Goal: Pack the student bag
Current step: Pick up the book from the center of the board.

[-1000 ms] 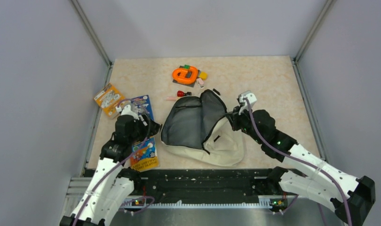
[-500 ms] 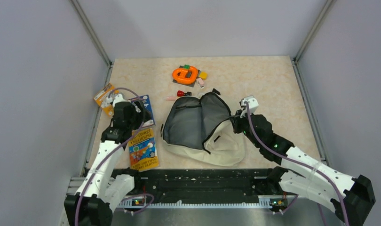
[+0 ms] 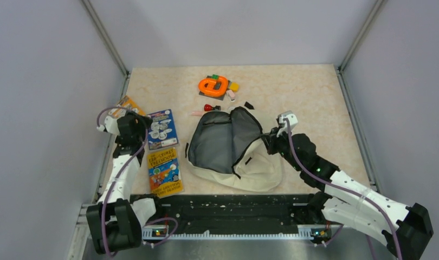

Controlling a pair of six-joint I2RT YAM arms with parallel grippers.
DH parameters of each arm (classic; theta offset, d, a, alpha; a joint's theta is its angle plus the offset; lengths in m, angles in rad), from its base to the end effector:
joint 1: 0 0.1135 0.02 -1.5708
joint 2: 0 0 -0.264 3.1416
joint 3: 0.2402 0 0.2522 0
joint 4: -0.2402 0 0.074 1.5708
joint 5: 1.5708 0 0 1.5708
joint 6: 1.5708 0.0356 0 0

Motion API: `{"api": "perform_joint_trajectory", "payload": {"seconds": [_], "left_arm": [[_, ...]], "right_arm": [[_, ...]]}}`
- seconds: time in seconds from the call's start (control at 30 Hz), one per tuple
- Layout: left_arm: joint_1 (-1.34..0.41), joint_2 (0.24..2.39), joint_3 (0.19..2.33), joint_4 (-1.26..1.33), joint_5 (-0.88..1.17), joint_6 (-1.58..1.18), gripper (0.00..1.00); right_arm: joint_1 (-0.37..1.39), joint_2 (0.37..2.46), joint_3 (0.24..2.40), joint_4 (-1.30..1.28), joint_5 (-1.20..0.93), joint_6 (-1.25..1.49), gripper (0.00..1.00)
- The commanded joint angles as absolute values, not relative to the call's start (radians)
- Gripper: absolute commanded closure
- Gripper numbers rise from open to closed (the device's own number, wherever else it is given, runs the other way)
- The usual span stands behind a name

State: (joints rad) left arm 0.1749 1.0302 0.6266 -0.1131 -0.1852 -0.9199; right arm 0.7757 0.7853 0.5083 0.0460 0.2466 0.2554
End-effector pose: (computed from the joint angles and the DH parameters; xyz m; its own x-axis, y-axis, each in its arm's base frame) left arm 0.2231 0.0461 0.2450 -0.0333 -0.7999 -0.5992 -0.5862 0.5012 -0.6366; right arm 0.1424 0.1275 0.2660 -0.2868 0.0618 -0.9560 -0.4516 0.8714 0.1919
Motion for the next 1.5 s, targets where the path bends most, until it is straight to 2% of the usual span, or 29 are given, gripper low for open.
{"api": "perform_joint_trajectory", "payload": {"seconds": [0.0,0.27,0.47,0.83,1.2,1.47], "left_arm": [[0.194,1.037,0.566,0.088,-0.276,-1.172,0.09],[0.236,1.120,0.464,0.221,-0.325,-1.423,0.09],[0.267,1.239,0.443,0.330,-0.268,-1.510,0.10],[0.280,1.443,0.432,0.461,-0.260,-1.566,0.10],[0.289,1.653,0.453,0.714,-0.191,-1.567,0.14],[0.297,1.728,0.499,0.735,-0.205,-1.561,0.18]], "right_arm": [[0.765,0.773,0.514,0.133,0.205,0.265,1.00],[0.765,0.770,0.515,0.146,0.195,0.275,1.00],[0.765,0.767,0.517,0.145,0.205,0.280,1.00],[0.765,0.765,0.520,0.150,0.212,0.293,1.00],[0.766,0.769,0.522,0.150,0.225,0.299,1.00],[0.765,0.784,0.530,0.161,0.230,0.299,1.00]]}}
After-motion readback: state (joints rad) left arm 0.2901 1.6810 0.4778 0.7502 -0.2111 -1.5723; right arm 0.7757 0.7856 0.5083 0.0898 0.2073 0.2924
